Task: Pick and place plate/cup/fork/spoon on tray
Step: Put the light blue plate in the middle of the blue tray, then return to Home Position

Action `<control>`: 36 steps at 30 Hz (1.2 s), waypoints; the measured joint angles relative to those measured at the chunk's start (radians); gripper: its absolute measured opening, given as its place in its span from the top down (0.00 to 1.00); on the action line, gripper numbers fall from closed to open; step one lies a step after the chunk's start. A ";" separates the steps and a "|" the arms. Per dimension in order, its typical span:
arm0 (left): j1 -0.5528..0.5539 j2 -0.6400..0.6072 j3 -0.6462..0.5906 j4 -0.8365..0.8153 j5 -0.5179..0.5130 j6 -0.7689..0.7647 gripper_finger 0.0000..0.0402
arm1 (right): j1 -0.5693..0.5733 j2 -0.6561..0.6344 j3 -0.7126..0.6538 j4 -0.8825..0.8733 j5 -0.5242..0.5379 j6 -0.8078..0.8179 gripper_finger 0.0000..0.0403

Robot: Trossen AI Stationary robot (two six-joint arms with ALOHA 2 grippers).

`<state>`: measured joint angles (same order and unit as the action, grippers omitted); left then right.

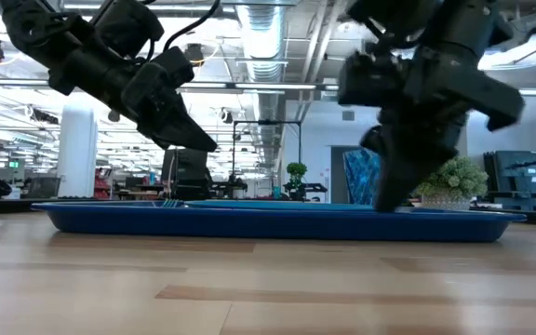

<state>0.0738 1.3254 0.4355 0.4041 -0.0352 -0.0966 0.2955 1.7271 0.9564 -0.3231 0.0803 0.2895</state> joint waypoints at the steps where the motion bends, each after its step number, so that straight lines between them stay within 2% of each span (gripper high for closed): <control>1: 0.000 0.000 0.000 -0.001 0.001 0.000 1.00 | -0.006 0.010 0.004 0.017 -0.002 -0.003 0.99; 15: -0.003 0.000 0.000 0.006 0.003 0.005 1.00 | -0.070 0.027 0.004 0.010 0.031 -0.010 0.99; 20: -0.042 -0.036 0.000 -0.048 0.001 0.005 1.00 | -0.041 0.002 0.004 -0.026 0.057 -0.009 0.98; 27: -0.199 -0.197 0.000 -0.337 -0.033 -0.075 1.00 | 0.058 -0.057 0.004 -0.182 0.105 0.099 0.99; 32: -0.346 -0.254 0.000 -0.485 -0.161 -0.180 1.00 | 0.091 -0.038 0.004 -0.252 0.078 0.151 0.99; 36: -0.418 -0.269 0.000 -0.538 -0.246 -0.241 1.00 | 0.109 -0.039 0.003 -0.309 0.069 0.175 0.99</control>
<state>-0.3442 1.0568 0.4358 -0.1341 -0.2810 -0.3372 0.4049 1.6882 0.9596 -0.6322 0.1494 0.4640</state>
